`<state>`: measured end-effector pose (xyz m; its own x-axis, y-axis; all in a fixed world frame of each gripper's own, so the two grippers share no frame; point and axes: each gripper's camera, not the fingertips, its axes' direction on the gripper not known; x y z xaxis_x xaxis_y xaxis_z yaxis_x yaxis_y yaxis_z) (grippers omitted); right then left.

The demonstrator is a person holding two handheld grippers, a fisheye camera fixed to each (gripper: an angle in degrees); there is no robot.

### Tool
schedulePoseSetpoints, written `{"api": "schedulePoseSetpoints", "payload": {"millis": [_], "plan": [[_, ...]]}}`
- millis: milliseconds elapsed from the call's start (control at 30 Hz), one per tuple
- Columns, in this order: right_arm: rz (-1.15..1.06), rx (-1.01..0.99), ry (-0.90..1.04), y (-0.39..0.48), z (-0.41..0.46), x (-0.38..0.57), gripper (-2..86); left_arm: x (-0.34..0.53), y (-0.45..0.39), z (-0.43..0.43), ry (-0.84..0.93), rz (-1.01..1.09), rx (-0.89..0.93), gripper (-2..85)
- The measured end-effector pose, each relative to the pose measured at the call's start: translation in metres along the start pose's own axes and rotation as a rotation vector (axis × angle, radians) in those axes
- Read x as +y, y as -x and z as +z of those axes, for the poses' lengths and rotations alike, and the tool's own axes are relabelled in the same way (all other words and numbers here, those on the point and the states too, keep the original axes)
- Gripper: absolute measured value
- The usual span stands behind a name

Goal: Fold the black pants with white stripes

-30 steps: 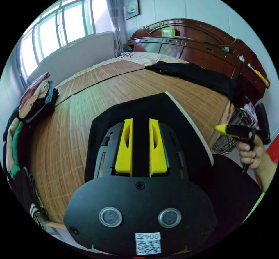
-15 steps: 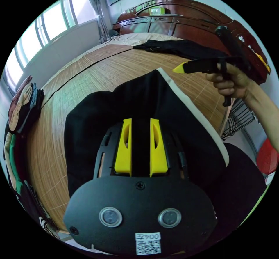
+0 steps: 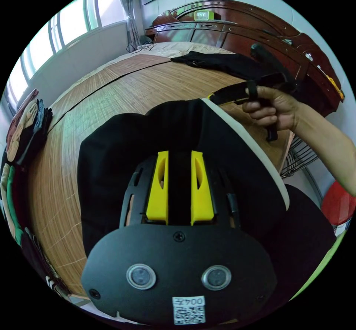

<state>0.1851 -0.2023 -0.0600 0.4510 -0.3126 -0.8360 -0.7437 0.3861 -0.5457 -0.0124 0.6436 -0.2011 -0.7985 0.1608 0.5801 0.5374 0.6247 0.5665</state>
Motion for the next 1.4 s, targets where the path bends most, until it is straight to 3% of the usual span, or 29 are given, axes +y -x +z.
{"api": "schedulePoseSetpoints", "payload": {"millis": [133,267,400,533,600,767,867,1000,1067,1200,1400], "plan": [[0.236,-0.121,-0.18,-0.023,-0.037,0.037,1.4,-0.007,-0.012,-0.006,-0.003,0.009,-0.024,9.5],[0.127,-0.135,-0.333,0.028,-0.059,0.084,5.4,-0.018,-0.021,-0.017,-0.005,0.016,-0.043,9.1],[-0.131,0.001,-0.304,0.115,-0.047,0.1,6.5,-0.034,-0.022,-0.041,0.0,0.017,-0.025,5.8],[-0.338,0.165,-0.274,0.173,-0.035,0.1,7.7,-0.05,-0.007,-0.131,-0.209,-0.041,-0.048,3.0],[-0.414,0.207,-0.237,0.197,-0.021,0.094,8.0,-0.06,0.007,-0.148,-0.231,-0.059,-0.09,3.6],[-0.438,0.303,-0.099,0.221,0.023,0.079,6.9,-0.094,0.072,-0.101,0.009,-0.182,-0.091,7.3],[-0.385,0.39,0.052,0.209,0.058,0.081,7.9,-0.098,0.096,-0.1,-0.005,-0.235,-0.023,7.4],[-0.368,0.322,-0.067,0.233,0.016,0.097,10.8,-0.123,0.109,-0.134,0.003,-0.234,0.023,7.7],[-0.402,0.291,-0.127,0.25,-0.008,0.12,10.5,-0.128,0.114,-0.199,-0.078,-0.217,0.009,7.8],[-0.565,0.255,-0.172,0.311,-0.024,0.199,11.0,-0.076,0.131,-0.302,-0.196,-0.284,0.053,7.8],[-0.851,0.316,-0.011,0.399,0.046,0.286,12.6,0.093,0.162,-0.399,-0.214,-0.708,0.262,8.4]]}}
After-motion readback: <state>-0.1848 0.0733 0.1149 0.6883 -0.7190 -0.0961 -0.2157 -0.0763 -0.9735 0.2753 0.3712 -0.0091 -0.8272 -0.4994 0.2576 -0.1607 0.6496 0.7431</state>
